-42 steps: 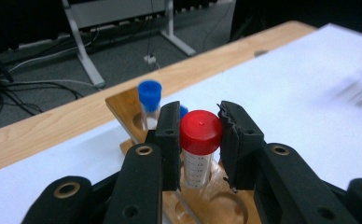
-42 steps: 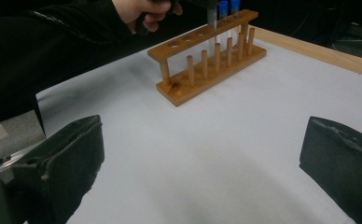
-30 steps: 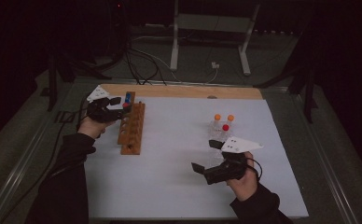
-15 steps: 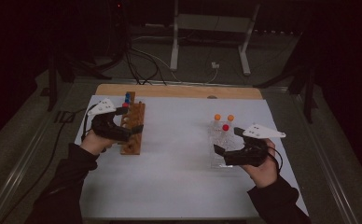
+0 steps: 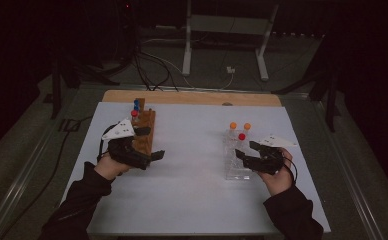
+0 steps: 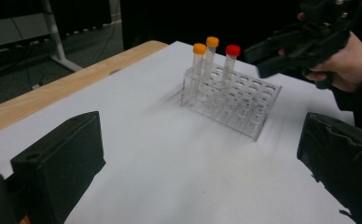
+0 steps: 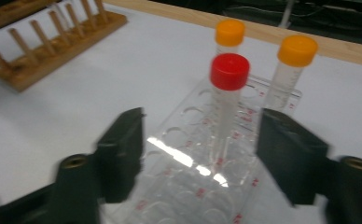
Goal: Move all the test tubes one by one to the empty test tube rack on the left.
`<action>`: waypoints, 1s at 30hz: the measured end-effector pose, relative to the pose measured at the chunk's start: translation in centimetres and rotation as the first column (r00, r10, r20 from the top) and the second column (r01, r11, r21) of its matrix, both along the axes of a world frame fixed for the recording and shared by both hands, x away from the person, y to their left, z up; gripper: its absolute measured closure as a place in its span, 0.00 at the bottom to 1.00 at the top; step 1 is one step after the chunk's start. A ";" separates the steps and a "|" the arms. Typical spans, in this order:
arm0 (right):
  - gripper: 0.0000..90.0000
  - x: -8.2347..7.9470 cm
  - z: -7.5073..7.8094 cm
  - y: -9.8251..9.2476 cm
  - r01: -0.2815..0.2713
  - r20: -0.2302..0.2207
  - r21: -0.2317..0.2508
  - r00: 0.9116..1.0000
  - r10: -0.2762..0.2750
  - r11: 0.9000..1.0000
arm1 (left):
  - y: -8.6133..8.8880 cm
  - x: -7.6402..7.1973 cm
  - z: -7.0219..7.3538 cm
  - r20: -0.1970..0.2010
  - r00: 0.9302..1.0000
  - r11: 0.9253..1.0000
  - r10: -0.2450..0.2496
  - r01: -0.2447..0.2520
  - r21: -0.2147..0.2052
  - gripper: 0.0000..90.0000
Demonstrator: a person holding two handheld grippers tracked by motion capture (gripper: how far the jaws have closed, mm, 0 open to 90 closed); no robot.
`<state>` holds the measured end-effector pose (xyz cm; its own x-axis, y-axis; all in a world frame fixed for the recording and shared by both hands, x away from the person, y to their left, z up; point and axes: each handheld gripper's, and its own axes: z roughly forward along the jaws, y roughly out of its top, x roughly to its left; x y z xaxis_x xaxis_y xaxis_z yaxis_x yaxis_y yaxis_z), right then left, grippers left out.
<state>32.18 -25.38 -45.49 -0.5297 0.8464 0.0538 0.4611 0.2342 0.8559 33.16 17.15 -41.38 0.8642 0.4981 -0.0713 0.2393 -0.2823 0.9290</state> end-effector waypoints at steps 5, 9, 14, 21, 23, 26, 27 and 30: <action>0.58 1.3 -0.4 0.1 0.008 -0.030 0.001 1.000 -0.008 1.000 | -0.2 -0.1 -0.2 -0.009 1.000 1.000 -0.012 0.012 -0.002 0.01; 0.67 2.2 -0.6 0.4 0.021 -0.044 -0.013 0.999 -0.022 1.000 | -0.2 -0.1 -0.3 -0.009 1.000 1.000 -0.016 0.016 0.000 0.02; 0.79 3.0 -1.0 0.7 0.034 -0.058 -0.020 0.998 -0.035 0.999 | -0.2 -0.1 -0.4 -0.010 1.000 1.000 -0.016 0.016 -0.001 0.02; 0.83 2.9 -0.7 0.8 0.046 -0.040 -0.059 0.998 -0.049 0.997 | -0.1 0.0 -0.4 -0.016 1.000 1.000 -0.011 0.011 -0.003 0.02; 0.83 2.8 -0.2 0.7 0.042 -0.035 -0.049 0.998 -0.044 0.998 | -0.2 0.0 -0.4 -0.017 1.000 1.000 -0.012 0.012 -0.001 0.02; 0.83 2.6 0.7 0.6 0.040 -0.017 -0.046 0.999 -0.040 0.998 | -0.2 -0.1 -0.3 -0.016 1.000 1.000 -0.017 0.017 0.002 0.02; 0.83 2.5 1.1 0.5 0.038 -0.009 -0.045 0.999 -0.039 0.998 | -0.2 -0.1 -0.3 -0.017 1.000 1.000 -0.019 0.019 0.001 0.01; 0.83 2.1 2.4 0.5 0.035 0.017 -0.049 0.999 -0.034 0.998 | -0.3 -0.2 -0.1 -0.016 1.000 1.000 -0.021 0.022 0.001 0.02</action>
